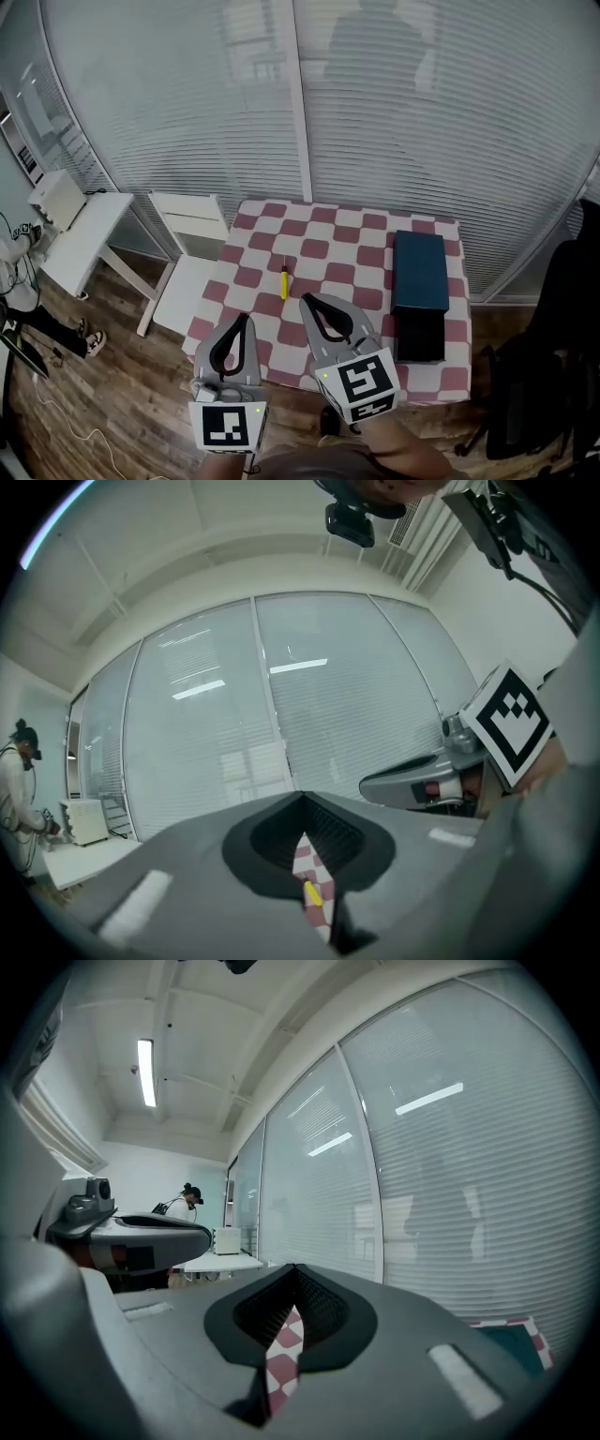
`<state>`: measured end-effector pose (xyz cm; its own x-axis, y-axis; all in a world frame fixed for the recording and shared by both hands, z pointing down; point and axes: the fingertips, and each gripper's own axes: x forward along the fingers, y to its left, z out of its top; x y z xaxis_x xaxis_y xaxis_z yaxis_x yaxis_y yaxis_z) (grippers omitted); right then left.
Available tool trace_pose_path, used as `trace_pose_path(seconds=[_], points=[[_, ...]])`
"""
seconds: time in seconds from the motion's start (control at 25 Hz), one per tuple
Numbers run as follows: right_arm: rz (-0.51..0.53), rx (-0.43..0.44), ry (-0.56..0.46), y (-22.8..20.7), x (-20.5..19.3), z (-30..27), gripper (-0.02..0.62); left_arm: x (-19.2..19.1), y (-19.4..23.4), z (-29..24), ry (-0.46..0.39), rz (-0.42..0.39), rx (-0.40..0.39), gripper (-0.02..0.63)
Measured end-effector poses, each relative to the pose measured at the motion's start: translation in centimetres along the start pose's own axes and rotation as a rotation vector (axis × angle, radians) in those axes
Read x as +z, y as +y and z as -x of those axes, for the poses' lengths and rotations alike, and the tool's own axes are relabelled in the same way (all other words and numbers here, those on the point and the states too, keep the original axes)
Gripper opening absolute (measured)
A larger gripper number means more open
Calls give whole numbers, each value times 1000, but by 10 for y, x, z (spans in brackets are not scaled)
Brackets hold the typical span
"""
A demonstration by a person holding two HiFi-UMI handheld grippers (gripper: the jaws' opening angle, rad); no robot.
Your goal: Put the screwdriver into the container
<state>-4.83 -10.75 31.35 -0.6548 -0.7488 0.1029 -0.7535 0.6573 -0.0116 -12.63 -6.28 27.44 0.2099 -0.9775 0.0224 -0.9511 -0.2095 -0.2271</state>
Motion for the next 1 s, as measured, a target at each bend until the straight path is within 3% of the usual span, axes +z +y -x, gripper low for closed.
trace_pose_path(seconds=[0.52, 1.0], points=[[41, 8, -19, -19, 16, -57, 25, -2, 35, -47, -30, 16, 36, 0], [48, -80, 99, -42, -5, -127, 25, -26, 79, -110, -21, 76, -54, 0]])
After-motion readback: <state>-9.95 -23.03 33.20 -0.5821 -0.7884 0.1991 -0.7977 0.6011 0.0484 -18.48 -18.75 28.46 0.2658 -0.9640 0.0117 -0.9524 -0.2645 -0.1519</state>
